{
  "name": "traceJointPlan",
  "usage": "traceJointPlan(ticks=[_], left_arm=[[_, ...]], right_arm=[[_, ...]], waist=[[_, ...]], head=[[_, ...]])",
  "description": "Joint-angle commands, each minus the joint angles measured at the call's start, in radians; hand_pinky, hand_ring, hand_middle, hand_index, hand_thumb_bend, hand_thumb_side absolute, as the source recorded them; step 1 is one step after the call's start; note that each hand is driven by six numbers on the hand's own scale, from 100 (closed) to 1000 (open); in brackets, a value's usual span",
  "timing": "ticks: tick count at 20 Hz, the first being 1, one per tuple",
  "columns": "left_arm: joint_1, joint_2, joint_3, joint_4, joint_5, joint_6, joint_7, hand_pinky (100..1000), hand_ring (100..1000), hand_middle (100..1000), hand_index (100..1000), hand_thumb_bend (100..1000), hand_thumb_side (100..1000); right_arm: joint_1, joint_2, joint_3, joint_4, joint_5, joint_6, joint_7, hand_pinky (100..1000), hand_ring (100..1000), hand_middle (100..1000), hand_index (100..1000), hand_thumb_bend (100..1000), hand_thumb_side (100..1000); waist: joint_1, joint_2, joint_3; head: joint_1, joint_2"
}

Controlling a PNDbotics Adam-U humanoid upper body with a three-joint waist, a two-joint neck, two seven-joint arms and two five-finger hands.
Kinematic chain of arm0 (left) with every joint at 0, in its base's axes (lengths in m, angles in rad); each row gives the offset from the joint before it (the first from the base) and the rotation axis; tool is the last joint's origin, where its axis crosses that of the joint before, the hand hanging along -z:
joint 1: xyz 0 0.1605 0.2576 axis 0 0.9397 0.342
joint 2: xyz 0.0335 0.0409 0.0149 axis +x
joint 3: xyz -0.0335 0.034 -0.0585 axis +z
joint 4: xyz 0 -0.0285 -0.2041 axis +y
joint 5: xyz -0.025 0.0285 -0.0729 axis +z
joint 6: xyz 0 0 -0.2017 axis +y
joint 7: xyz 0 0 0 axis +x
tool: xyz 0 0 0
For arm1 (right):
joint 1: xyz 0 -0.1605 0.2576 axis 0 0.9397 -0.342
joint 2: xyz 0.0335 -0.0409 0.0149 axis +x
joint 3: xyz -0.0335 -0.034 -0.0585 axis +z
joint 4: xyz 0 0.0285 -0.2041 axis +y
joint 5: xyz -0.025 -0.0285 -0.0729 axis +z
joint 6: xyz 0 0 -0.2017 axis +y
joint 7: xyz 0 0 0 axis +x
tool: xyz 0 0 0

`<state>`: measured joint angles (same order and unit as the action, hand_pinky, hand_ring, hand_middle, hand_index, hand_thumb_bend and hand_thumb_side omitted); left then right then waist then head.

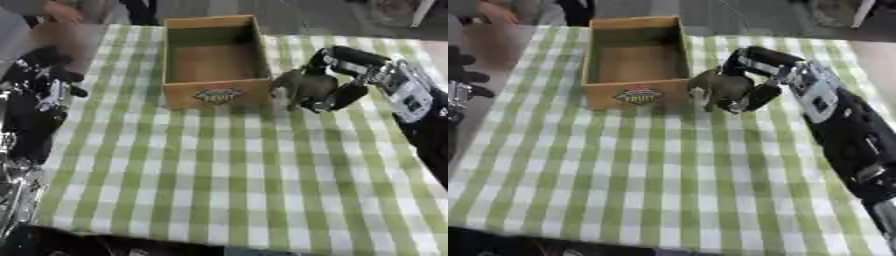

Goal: Pick up objects on the table and place them in the box.

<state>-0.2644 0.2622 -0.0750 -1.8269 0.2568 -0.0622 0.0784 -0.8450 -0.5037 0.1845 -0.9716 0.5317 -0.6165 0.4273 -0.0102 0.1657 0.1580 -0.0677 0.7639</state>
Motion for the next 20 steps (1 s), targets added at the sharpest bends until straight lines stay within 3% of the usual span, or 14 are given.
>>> traceJointPlan(ticks=[1,9,20], left_arm=[[-0.006,0.013,0.009,-0.015,0.001,-0.002,-0.002,521,603,660,772,100,169],[-0.007,0.012,-0.008,-0.019,0.000,0.001,-0.023,522,605,662,773,100,167],[-0.037,-0.018,-0.048,-0.033,-0.008,0.006,-0.076,524,606,664,776,100,162]], right_arm=[[-0.043,-0.046,-0.021,-0.050,-0.043,0.019,0.004,494,310,259,457,321,276],[-0.133,-0.017,-0.046,-0.007,-0.049,0.050,0.006,498,311,260,458,323,271],[-0.214,0.044,-0.068,0.085,0.050,0.047,-0.026,508,318,267,464,331,275]], waist=[[-0.002,-0.022,0.000],[-0.006,-0.029,0.020],[-0.018,-0.021,0.123]], head=[[0.004,0.000],[-0.004,0.003],[-0.038,-0.018]])
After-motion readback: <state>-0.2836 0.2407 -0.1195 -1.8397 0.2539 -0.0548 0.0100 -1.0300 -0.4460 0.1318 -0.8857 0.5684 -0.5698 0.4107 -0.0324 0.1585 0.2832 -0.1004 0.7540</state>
